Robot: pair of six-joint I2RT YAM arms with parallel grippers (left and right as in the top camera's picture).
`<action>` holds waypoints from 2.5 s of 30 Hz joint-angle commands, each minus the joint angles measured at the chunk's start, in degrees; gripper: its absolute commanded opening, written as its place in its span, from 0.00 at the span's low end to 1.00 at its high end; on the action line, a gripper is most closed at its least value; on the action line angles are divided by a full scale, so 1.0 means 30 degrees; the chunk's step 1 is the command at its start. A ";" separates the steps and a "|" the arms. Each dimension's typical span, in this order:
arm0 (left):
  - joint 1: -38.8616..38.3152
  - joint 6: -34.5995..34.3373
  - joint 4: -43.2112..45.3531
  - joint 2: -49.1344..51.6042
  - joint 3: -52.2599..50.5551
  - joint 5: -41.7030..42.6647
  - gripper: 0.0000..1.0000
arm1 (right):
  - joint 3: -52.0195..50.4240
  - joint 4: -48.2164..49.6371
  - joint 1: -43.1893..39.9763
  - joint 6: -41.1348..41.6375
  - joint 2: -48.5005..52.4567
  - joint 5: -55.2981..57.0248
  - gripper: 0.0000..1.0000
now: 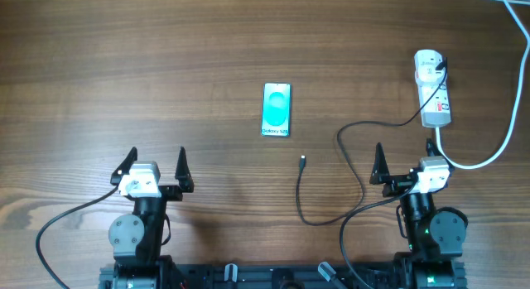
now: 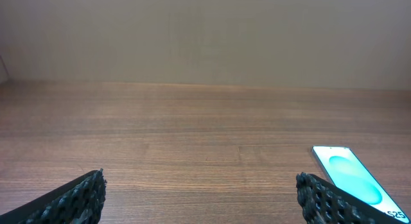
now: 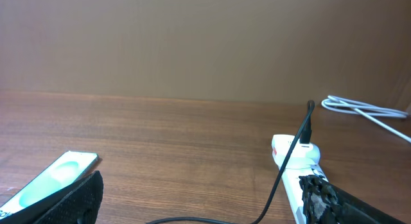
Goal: Plug charger to phone and switch on socket
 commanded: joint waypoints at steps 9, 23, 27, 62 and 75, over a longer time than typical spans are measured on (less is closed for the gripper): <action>-0.0066 0.0372 -0.0095 -0.0204 -0.0087 -0.0233 1.00 | -0.0022 0.0058 0.0073 0.0138 0.0109 0.0306 1.00; -0.0066 0.0372 -0.0095 -0.0204 -0.0087 -0.0233 1.00 | -0.0022 0.0058 0.0073 0.0131 0.0109 0.0306 1.00; -0.0066 0.0372 -0.0095 -0.0204 -0.0087 -0.0233 1.00 | -0.0022 0.0058 0.0073 0.0131 0.0109 0.0306 1.00; -0.0095 -0.4342 -1.2495 1.8928 2.5106 1.3675 1.00 | -0.0022 0.0058 0.0073 0.0131 0.0109 0.0306 1.00; -0.9566 -0.7730 -2.4538 3.6202 3.7361 0.1603 1.00 | -0.0022 0.0058 0.0073 0.0131 0.0109 0.0306 1.00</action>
